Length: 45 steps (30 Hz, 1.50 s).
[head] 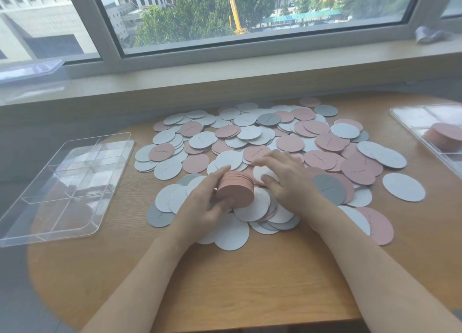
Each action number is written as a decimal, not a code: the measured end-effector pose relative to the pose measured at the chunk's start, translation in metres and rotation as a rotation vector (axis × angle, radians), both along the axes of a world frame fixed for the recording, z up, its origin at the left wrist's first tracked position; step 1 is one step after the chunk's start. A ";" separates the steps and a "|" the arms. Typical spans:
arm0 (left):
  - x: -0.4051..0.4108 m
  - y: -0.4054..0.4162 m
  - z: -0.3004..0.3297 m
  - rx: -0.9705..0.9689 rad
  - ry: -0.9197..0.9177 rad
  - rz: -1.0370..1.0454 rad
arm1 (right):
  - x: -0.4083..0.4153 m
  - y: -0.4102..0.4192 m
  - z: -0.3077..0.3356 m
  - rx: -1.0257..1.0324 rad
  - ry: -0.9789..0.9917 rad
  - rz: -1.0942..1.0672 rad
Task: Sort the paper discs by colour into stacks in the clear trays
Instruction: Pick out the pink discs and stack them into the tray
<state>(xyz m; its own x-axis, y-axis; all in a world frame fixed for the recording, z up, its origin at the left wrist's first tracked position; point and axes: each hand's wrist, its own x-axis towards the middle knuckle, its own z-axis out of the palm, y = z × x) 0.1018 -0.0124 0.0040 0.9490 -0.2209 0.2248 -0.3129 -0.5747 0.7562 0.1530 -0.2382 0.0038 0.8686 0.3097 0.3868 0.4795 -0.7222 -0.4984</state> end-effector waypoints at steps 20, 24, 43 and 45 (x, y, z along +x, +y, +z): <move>0.003 0.001 -0.003 -0.017 0.020 0.005 | -0.001 -0.007 0.007 0.142 -0.256 -0.254; 0.004 0.002 -0.004 -0.032 0.031 -0.003 | 0.004 -0.012 0.003 0.101 -0.181 -0.256; 0.003 0.002 -0.004 -0.058 0.049 -0.032 | 0.008 -0.012 -0.001 -0.226 -0.090 -0.249; 0.003 0.002 -0.003 -0.054 0.051 -0.029 | 0.008 -0.011 -0.001 -0.140 -0.134 -0.266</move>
<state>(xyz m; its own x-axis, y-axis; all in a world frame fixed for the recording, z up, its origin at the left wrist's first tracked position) 0.1049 -0.0107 0.0007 0.9528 -0.2376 0.1891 -0.2896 -0.5236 0.8013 0.1608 -0.2490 0.0030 0.8704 0.1368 0.4729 0.3193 -0.8880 -0.3308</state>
